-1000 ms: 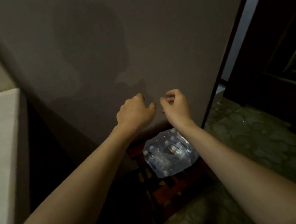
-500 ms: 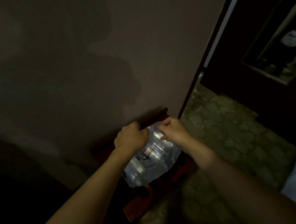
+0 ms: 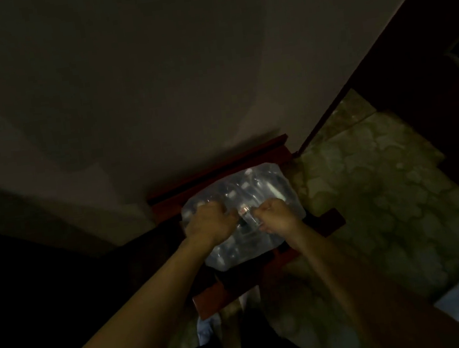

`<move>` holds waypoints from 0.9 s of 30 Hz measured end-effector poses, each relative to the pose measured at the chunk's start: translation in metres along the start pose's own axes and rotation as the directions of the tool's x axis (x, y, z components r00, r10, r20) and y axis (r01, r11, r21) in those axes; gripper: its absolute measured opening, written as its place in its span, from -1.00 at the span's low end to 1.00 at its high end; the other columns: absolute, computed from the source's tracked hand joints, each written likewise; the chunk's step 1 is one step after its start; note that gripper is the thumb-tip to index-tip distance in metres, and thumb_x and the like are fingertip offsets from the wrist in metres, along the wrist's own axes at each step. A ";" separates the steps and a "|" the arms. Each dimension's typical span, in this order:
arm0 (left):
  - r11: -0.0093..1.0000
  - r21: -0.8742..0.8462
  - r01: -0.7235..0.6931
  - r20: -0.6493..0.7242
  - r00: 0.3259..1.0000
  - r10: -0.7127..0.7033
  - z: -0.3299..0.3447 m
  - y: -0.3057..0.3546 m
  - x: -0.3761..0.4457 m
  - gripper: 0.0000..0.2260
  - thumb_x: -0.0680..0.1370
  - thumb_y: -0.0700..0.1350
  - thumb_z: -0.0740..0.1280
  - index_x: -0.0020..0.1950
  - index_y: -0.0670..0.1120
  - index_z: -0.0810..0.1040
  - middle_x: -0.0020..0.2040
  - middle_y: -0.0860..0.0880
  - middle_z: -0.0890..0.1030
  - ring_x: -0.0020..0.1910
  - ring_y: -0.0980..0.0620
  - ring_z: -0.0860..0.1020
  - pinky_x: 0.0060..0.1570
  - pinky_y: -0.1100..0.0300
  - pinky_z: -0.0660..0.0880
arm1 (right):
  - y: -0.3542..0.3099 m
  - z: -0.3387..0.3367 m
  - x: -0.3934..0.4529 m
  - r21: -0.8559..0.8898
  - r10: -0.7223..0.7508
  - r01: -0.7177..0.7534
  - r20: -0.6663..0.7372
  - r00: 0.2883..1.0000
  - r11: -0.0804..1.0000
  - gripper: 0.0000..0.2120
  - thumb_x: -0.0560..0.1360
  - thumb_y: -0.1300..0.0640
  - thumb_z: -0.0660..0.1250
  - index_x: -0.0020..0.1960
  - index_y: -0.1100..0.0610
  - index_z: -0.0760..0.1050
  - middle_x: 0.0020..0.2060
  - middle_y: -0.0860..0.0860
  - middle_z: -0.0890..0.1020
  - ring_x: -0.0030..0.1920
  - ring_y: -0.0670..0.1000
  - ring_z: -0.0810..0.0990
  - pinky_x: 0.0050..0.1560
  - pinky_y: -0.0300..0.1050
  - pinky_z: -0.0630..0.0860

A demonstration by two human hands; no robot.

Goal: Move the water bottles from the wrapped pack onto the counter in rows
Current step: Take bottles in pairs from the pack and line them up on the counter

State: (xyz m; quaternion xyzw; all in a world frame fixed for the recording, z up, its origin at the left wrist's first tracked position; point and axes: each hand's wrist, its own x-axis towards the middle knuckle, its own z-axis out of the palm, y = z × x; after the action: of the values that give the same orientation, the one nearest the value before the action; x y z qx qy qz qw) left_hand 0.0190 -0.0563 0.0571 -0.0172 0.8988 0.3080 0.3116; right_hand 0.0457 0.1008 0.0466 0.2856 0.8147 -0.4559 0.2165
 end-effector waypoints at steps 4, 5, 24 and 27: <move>0.999 -0.024 0.037 0.052 0.998 -0.036 0.022 -0.002 0.015 -0.61 0.59 0.19 0.21 0.13 -0.10 0.57 -0.03 -0.07 0.65 -0.09 -0.02 0.60 -0.08 0.10 0.53 | 0.019 0.005 0.022 -0.057 0.044 -0.039 0.083 0.996 0.998 -0.73 0.53 -0.04 0.31 -0.19 0.15 0.53 -0.23 0.11 0.62 -0.16 0.11 0.63 -0.13 -0.02 0.52; 0.999 -0.029 0.046 0.066 0.997 -0.044 0.028 -0.002 0.019 -0.61 0.60 0.18 0.20 0.13 -0.10 0.57 -0.07 -0.08 0.65 -0.15 -0.01 0.59 -0.10 0.09 0.53 | 0.023 0.007 0.028 -0.071 0.045 -0.038 0.096 0.994 0.997 -0.73 0.53 -0.04 0.30 -0.21 0.13 0.52 -0.28 0.08 0.58 -0.19 0.09 0.59 -0.16 -0.04 0.48; 0.936 -0.058 0.348 0.259 0.910 -0.323 0.152 -0.003 0.131 -0.68 0.68 -0.14 0.08 0.25 -0.24 0.54 0.23 -0.22 0.58 0.00 -0.02 0.54 -0.25 0.31 0.38 | 0.093 0.043 0.173 -0.433 0.177 0.015 0.400 0.899 0.901 -0.39 0.59 0.04 0.25 0.56 0.14 0.10 0.50 0.18 0.27 0.48 0.23 0.25 0.46 0.17 0.23; 0.919 -0.027 0.393 0.214 0.900 -0.379 0.167 -0.014 0.146 -0.67 0.68 -0.13 0.12 0.36 -0.27 0.44 0.33 -0.26 0.50 0.28 -0.18 0.49 0.14 0.13 0.41 | 0.105 0.052 0.188 -0.505 0.224 -0.003 0.377 0.899 0.863 -0.34 0.58 0.05 0.25 0.57 0.17 0.04 0.52 0.22 0.16 0.50 0.25 0.18 0.48 0.13 0.21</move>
State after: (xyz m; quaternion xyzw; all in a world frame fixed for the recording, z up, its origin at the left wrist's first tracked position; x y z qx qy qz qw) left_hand -0.0039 0.0501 -0.1362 -0.1739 0.8293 0.2713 0.4565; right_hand -0.0195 0.1508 -0.1594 0.1637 0.8181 -0.2705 0.4804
